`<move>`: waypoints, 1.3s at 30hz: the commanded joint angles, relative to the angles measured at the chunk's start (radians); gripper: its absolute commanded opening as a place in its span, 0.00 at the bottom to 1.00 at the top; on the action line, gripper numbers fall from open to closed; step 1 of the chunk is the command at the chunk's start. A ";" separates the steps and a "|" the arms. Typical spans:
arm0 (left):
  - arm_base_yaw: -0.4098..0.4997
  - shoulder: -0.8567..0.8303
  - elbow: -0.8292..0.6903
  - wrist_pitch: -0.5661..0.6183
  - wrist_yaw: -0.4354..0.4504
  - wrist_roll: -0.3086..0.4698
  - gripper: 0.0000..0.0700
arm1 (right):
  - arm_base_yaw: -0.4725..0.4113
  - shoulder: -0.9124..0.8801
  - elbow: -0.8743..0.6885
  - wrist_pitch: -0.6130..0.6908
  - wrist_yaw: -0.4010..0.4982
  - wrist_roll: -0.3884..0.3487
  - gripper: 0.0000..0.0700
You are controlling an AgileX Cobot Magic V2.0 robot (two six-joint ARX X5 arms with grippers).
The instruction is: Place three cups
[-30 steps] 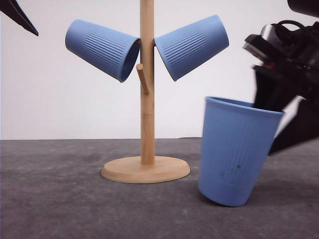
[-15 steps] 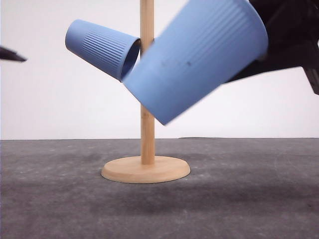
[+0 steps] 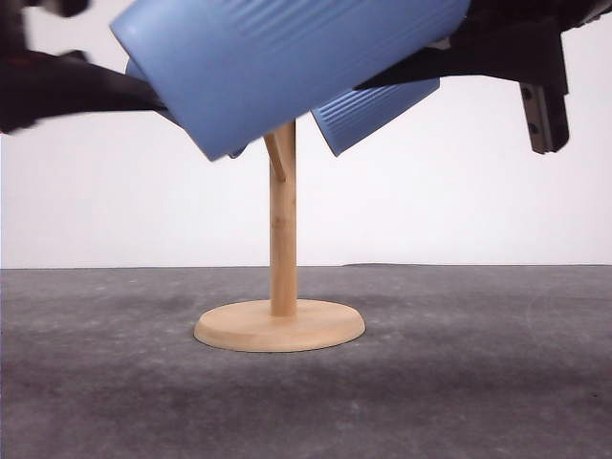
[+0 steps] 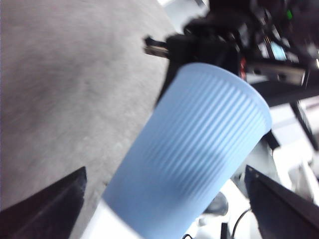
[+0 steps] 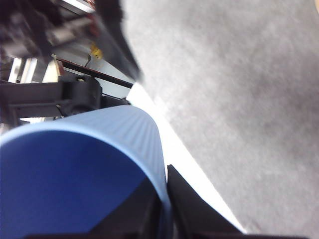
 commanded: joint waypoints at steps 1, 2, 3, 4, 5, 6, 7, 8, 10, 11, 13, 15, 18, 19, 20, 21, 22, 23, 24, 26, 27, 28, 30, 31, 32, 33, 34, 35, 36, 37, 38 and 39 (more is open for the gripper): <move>-0.039 0.032 0.015 0.049 0.006 0.080 0.93 | 0.008 0.010 0.021 0.020 -0.007 0.011 0.00; -0.059 0.050 0.015 0.071 0.006 0.097 0.93 | 0.008 0.012 0.021 0.032 -0.007 0.011 0.00; -0.078 0.068 0.015 0.092 0.006 0.115 0.93 | 0.009 0.015 0.021 0.045 -0.008 0.011 0.00; -0.097 0.085 0.015 0.112 0.006 0.134 0.93 | 0.009 0.017 0.021 0.053 -0.008 0.011 0.00; -0.113 0.101 0.015 0.127 0.005 0.153 0.93 | 0.009 0.020 0.021 0.059 -0.008 0.011 0.00; -0.128 0.116 0.015 0.140 0.005 0.172 0.93 | 0.009 0.025 0.021 0.066 -0.010 0.012 0.00; -0.143 0.132 0.015 0.154 0.005 0.193 0.93 | 0.009 0.031 0.021 0.067 -0.020 0.011 0.00; -0.155 0.146 0.015 0.167 0.004 0.206 0.93 | 0.009 0.035 0.021 0.067 -0.029 0.011 0.00; -0.178 0.169 0.015 0.192 -0.001 0.226 0.92 | 0.012 0.046 0.021 0.067 -0.041 0.011 0.00; -0.187 0.177 0.015 0.203 -0.003 0.229 0.91 | 0.015 0.049 0.021 0.066 -0.044 0.011 0.00; -0.202 0.188 0.015 0.220 -0.003 0.229 0.90 | 0.020 0.050 0.021 0.067 -0.044 0.011 0.00; -0.209 0.191 0.015 0.224 -0.003 0.229 0.83 | 0.026 0.050 0.021 0.071 -0.044 0.011 0.00; -0.210 0.190 0.015 0.220 -0.002 0.228 0.61 | 0.026 0.050 0.021 0.070 -0.046 0.011 0.00; -0.210 0.190 0.015 0.218 -0.002 0.223 0.56 | 0.026 0.050 0.021 0.070 -0.046 0.011 0.00; -0.210 0.190 0.015 0.217 -0.002 0.212 0.55 | 0.026 0.050 0.021 0.070 -0.047 0.011 0.00; -0.210 0.190 0.015 0.217 -0.002 0.198 0.55 | 0.026 0.050 0.021 0.070 -0.048 0.011 0.00; -0.210 0.190 0.015 0.217 -0.002 0.181 0.55 | 0.026 0.050 0.021 0.070 -0.049 0.011 0.01; -0.210 0.190 0.015 0.217 -0.002 0.163 0.55 | 0.026 0.050 0.021 0.070 -0.049 0.011 0.03; -0.210 0.189 0.015 0.217 -0.002 0.145 0.55 | 0.025 0.049 0.021 0.070 -0.048 0.012 0.09; -0.210 0.189 0.015 0.219 -0.002 0.099 0.55 | 0.025 0.048 0.021 0.069 -0.048 0.014 0.29; -0.210 0.189 0.015 0.219 -0.001 0.070 0.55 | 0.025 0.048 0.021 0.069 -0.047 0.019 0.37; -0.210 0.189 0.015 0.220 0.001 0.037 0.55 | 0.022 0.048 0.021 0.067 -0.047 0.022 0.42; -0.210 0.189 0.015 0.220 0.003 -0.022 0.55 | 0.014 0.047 0.021 0.064 -0.047 0.022 0.45; -0.210 0.189 0.015 0.220 0.002 -0.058 0.55 | 0.006 0.046 0.021 0.063 -0.045 0.020 0.45; -0.209 0.189 0.015 0.220 0.002 -0.096 0.55 | -0.003 0.046 0.021 0.063 -0.045 0.016 0.45; -0.209 0.189 0.015 0.220 0.002 -0.131 0.55 | -0.013 0.044 0.021 0.062 -0.045 0.011 0.45; -0.209 0.189 0.015 0.220 0.001 -0.164 0.55 | -0.027 0.041 0.021 0.060 -0.045 0.001 0.45; -0.209 0.189 0.015 0.220 0.001 -0.197 0.55 | -0.043 0.039 0.021 0.058 -0.045 -0.006 0.45; -0.209 0.189 0.015 0.220 0.001 -0.230 0.55 | -0.061 0.036 0.021 0.056 -0.045 -0.013 0.45; -0.208 0.189 0.015 0.220 0.000 -0.265 0.55 | -0.080 0.031 0.021 0.052 -0.046 -0.025 0.45; -0.208 0.189 0.015 0.220 -0.002 -0.300 0.55 | -0.101 0.027 0.021 0.047 -0.046 -0.039 0.45; -0.208 0.189 0.015 0.220 -0.005 -0.333 0.55 | -0.121 0.023 0.021 0.041 -0.046 -0.053 0.45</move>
